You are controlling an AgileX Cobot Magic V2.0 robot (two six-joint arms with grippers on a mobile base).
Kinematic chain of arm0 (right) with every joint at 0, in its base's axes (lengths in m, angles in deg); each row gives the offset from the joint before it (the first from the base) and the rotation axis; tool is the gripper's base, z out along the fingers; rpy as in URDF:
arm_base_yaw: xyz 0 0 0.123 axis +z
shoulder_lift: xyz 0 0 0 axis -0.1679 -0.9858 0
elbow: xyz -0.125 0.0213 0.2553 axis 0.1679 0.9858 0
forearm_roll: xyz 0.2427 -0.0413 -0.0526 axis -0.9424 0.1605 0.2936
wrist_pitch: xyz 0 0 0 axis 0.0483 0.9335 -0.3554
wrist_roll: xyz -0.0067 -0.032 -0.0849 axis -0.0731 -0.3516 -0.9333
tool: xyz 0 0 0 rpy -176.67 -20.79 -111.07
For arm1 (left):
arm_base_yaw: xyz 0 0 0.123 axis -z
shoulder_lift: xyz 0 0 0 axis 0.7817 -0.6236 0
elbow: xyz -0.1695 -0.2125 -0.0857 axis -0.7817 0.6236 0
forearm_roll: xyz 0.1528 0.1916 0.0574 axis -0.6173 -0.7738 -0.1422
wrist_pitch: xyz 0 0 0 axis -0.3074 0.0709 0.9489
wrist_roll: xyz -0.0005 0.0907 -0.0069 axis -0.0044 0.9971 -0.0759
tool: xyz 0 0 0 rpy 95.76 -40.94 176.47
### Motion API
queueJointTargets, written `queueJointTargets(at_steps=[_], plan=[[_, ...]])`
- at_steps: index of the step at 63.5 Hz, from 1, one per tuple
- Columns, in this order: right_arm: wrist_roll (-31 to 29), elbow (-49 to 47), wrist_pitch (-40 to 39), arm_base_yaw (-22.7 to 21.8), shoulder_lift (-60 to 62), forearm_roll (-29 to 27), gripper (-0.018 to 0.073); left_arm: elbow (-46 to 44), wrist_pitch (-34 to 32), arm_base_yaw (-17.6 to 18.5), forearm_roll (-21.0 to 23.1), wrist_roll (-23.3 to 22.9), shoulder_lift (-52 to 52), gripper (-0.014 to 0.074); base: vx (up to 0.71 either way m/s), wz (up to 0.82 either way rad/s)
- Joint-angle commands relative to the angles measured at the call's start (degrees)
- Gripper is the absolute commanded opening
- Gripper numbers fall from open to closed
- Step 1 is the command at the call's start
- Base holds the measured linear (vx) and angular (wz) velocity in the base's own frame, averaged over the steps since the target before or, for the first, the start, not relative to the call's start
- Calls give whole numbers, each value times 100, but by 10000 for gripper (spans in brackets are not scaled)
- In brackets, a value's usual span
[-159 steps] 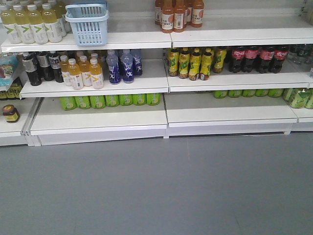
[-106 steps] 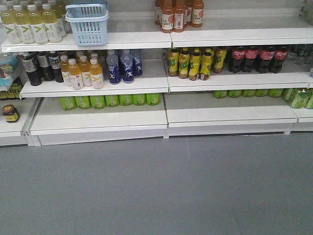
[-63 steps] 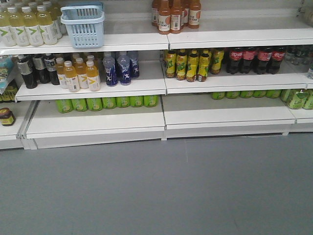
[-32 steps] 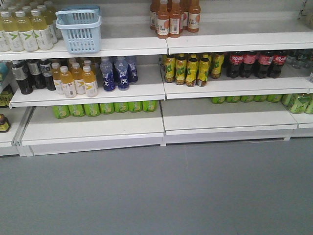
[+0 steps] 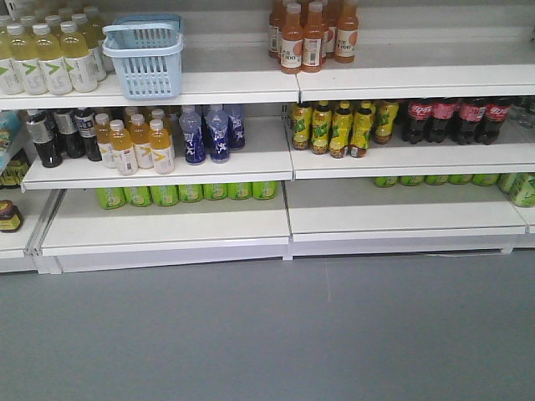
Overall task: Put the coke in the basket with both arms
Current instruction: 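Drive the base toward the shelf holding the light-blue basket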
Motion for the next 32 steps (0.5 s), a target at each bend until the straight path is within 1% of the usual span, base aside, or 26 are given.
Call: queueJointTargets(at_steps=[1,32], plan=[[-21,47,-407,-30,72,16,-10,-193,-466,-6,5,-18,116,-6,8,0],[-21,47,-413,-30,72,16,-10,-193,-466,-6,5,-18,116,-6,9,0]])
